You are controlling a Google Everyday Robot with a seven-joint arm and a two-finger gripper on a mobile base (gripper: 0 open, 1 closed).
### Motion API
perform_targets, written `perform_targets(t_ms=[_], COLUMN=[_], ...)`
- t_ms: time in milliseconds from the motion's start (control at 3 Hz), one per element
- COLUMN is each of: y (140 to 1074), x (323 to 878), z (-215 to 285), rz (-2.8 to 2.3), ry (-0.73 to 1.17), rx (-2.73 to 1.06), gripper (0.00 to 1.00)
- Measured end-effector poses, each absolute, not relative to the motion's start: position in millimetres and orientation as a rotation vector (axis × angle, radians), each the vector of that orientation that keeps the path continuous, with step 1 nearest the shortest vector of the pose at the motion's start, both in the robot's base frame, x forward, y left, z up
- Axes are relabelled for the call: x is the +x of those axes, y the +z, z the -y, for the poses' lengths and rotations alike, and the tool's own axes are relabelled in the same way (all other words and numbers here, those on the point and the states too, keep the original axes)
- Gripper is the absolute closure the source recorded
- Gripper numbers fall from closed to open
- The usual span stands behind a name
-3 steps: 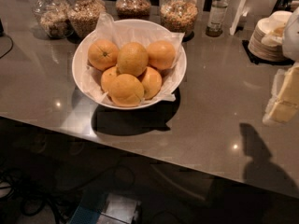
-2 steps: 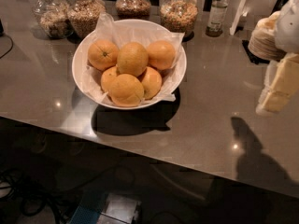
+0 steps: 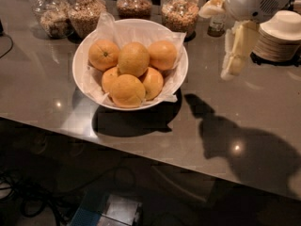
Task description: Pick orange from white bowl
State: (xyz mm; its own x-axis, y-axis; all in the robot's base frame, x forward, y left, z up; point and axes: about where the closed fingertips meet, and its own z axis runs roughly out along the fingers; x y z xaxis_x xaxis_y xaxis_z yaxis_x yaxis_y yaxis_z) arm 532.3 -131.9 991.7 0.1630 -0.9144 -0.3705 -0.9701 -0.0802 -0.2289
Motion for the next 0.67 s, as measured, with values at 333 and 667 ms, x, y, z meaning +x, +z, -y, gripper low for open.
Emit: perform_targets(t_ms=[333,667], y=[996.6,1002.6], x=[567.3,577.3], z=[80.1,35.2], rz=[-1.591,-1.458], ry=[0.352,0.524], rx=[-2.075,-2.057], gripper=[0.00,0.00])
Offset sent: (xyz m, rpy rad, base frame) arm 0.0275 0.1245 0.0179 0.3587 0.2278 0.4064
